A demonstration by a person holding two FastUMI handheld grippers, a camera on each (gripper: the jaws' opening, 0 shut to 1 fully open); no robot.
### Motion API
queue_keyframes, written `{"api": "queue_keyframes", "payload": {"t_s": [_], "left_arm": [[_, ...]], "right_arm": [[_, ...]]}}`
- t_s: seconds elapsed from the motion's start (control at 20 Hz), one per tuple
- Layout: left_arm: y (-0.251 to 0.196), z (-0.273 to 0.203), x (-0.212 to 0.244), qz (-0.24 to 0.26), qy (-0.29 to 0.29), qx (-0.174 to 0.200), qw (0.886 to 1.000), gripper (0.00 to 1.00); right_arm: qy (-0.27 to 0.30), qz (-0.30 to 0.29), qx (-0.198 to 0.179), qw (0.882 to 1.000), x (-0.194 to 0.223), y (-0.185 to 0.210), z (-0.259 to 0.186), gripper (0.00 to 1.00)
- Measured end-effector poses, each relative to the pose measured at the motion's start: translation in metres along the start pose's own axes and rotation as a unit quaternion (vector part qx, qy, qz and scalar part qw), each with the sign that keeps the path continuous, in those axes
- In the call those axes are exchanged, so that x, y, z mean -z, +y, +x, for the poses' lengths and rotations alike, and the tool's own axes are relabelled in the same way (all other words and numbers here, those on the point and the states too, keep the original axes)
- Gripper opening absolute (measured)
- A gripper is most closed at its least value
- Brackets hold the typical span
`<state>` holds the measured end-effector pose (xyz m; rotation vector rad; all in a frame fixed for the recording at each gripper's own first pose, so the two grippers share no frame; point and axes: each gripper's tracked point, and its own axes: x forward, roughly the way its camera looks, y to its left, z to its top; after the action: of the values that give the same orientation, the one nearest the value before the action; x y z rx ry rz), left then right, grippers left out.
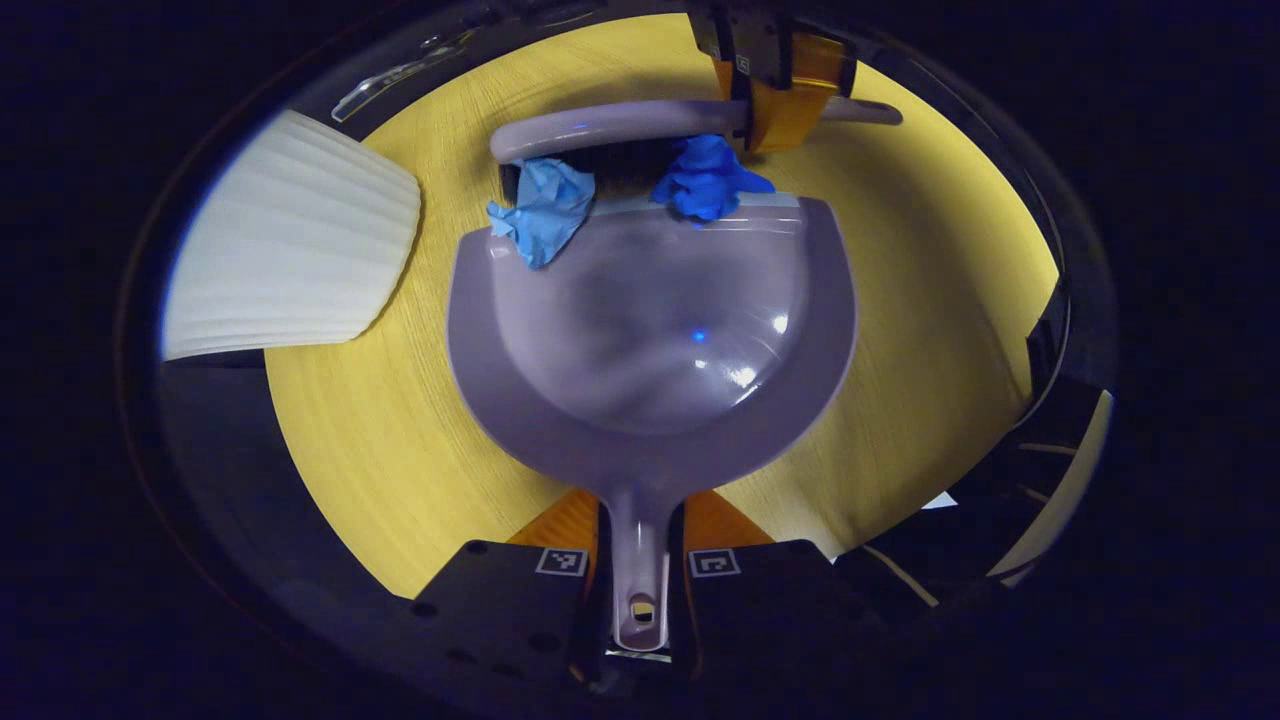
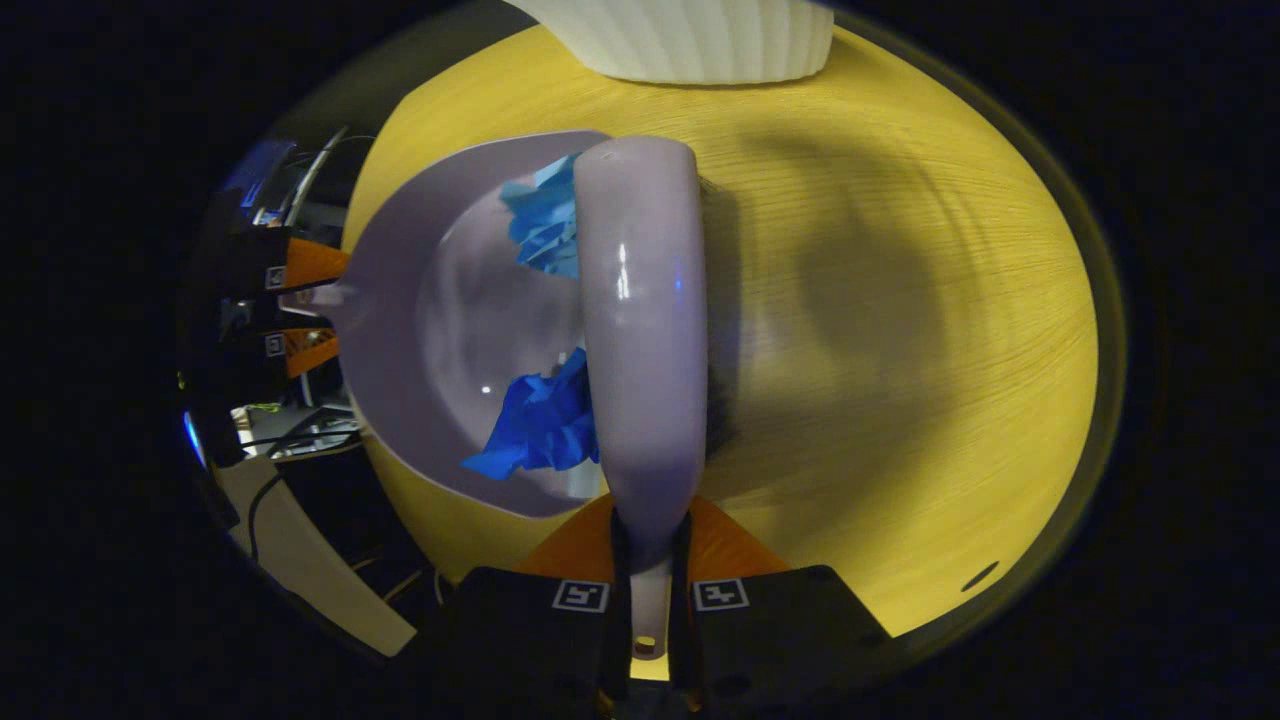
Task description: Pick up the small broom and dustpan from the desktop, sweep the trash into the dustpan with the broom, and then empty the trash into the garbage bin.
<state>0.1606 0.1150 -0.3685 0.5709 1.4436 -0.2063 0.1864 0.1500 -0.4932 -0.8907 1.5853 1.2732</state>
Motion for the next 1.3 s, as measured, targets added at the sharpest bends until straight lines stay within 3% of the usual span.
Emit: {"api": "queue_keyframes", "payload": {"t_s": [0.25,0.3,0.5,0.75,0.85,0.95,1.05,1.3], "left_arm": [[-0.001,0.000,-0.003,0.004,-0.012,0.002,1.000,0.20],[-0.001,-0.001,-0.003,0.000,-0.015,0.002,1.000,0.20],[0.000,-0.002,-0.008,-0.014,-0.033,-0.008,0.999,0.20],[-0.001,-0.001,-0.021,-0.045,-0.084,-0.028,0.995,0.22],[-0.004,-0.001,-0.029,-0.060,-0.122,-0.028,0.990,0.20],[-0.005,0.004,-0.028,-0.066,-0.162,-0.041,0.984,0.20],[-0.004,0.015,-0.029,-0.073,-0.197,-0.062,0.976,0.20],[0.006,0.029,-0.063,-0.126,-0.295,-0.122,0.939,0.20]], "right_arm": [[-0.031,0.054,-0.092,0.994,0.001,0.025,-0.005,0.16],[-0.042,0.065,-0.095,0.992,0.001,0.027,-0.006,0.16],[-0.103,0.077,-0.034,0.991,0.010,0.004,-0.026,0.16],[-0.189,0.137,0.031,0.972,0.041,-0.008,-0.086,0.16],[-0.237,0.153,0.053,0.958,0.050,-0.012,-0.117,0.16],[-0.306,0.183,0.066,0.932,0.057,-0.010,-0.136,0.16],[-0.383,0.223,0.081,0.893,0.068,-0.010,-0.142,0.16],[-0.546,0.321,0.167,0.756,0.083,-0.009,-0.125,0.16]]}}
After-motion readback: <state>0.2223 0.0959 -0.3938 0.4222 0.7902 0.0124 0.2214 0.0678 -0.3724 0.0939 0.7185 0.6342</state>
